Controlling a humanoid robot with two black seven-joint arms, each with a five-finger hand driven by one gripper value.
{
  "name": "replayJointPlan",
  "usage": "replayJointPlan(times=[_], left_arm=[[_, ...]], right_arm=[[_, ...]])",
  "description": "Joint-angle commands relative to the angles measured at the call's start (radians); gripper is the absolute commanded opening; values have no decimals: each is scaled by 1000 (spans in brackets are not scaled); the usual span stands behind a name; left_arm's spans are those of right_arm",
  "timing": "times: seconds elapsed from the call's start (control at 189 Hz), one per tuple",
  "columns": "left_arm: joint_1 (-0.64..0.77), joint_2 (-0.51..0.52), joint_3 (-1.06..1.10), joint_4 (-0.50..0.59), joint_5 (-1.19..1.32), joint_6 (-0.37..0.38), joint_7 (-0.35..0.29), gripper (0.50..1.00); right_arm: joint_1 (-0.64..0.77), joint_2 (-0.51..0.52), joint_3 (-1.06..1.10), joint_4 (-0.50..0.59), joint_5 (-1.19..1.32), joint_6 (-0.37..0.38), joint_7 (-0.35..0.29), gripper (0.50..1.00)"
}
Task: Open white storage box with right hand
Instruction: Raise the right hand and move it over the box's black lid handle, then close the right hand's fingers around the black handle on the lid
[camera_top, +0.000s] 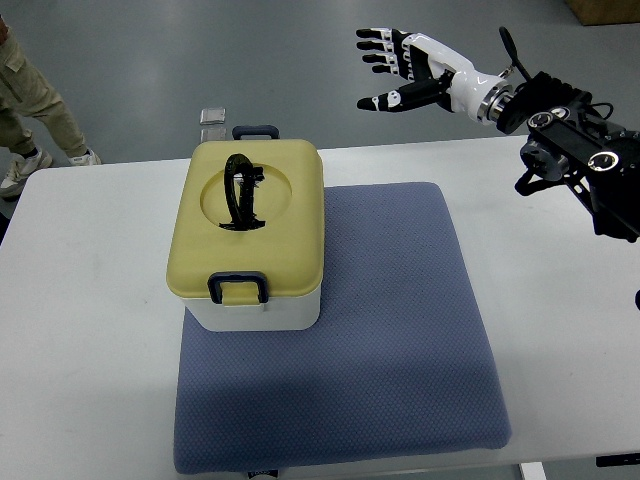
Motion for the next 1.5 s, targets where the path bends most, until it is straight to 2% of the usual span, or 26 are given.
replayJointPlan(times=[0.0, 0.349, 0.455, 0.72, 0.947, 1.497], left_arm=[[0, 0, 0, 0, 0, 0, 0, 1000], [0, 0, 1, 0, 1, 0, 0, 1000], [0, 0, 3, 0, 0, 0, 0, 1000], [0, 0, 3, 0, 0, 0, 0, 1000], [0, 0, 1, 0, 0, 0, 0, 1000], [0, 0, 0, 0, 0, 0, 0, 1000]], right_arm=[[47, -1, -20, 60, -112, 1, 2, 913], [294, 25, -256, 163, -190, 1, 22, 909], [346, 27, -317, 167, -262, 1, 56, 907], [372, 80, -385, 167, -502, 0, 127, 893], [397, 136, -406, 167, -565, 1, 130, 889], [498, 185, -575, 155, -674, -13, 125, 805]])
